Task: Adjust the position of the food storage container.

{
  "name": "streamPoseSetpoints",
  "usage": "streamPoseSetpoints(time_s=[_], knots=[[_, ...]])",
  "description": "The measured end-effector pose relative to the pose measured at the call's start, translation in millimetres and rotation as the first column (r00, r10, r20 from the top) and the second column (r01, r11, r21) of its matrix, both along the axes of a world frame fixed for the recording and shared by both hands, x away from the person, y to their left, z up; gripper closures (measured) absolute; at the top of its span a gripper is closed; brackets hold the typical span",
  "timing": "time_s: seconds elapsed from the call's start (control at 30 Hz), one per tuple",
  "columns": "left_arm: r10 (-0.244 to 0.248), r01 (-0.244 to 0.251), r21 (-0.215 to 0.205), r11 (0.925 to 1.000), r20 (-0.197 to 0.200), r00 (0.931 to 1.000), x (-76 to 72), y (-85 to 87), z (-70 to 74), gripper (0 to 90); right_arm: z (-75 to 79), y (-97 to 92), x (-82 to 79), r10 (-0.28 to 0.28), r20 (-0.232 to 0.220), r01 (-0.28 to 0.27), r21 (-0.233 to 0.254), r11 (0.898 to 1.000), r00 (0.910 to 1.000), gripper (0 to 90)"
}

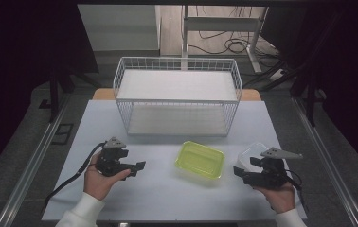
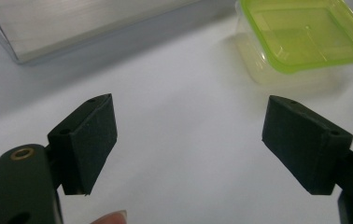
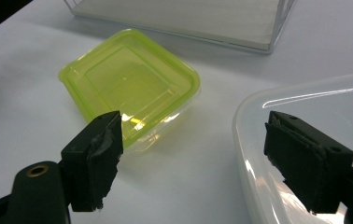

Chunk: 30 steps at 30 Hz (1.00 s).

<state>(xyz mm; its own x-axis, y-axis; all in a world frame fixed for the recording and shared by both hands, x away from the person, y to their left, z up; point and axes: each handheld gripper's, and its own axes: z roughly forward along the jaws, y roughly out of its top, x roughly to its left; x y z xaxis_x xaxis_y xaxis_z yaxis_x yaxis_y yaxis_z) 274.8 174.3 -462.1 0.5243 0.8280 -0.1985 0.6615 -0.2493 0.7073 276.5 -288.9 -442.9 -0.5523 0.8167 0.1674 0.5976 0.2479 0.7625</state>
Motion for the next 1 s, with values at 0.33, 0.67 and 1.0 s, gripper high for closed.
streamPoseSetpoints(time_s=[0.33, 0.67, 1.0], knots=[[-0.002, 0.002, 0.003, 1.0, 0.018, 0.9998, -4.0, 0.6, 1.0, 19.2, 2.1, -1.5, 4.1, -0.017, -0.015, 0.018, 0.006, 1.0, 0.9997, 21.6], [-0.002, 0.003, -0.04, 0.9992, 0.033, 0.9994, -9.1, 8.5, 9.8, 19.2, 22.5, 21.8, -7.2, 0.007, 0.04, -0.005, -0.046, 0.999, 0.9992, 19.3], [-0.012, 0.013, -0.027, 0.9996, 0.028, 0.9995, -6.0, 8.6, 8.3, 18.7, 20.0, 34.9, 11.5, 0.025, -0.042, -0.027, -0.046, 0.999, 0.9988, 23.1]])
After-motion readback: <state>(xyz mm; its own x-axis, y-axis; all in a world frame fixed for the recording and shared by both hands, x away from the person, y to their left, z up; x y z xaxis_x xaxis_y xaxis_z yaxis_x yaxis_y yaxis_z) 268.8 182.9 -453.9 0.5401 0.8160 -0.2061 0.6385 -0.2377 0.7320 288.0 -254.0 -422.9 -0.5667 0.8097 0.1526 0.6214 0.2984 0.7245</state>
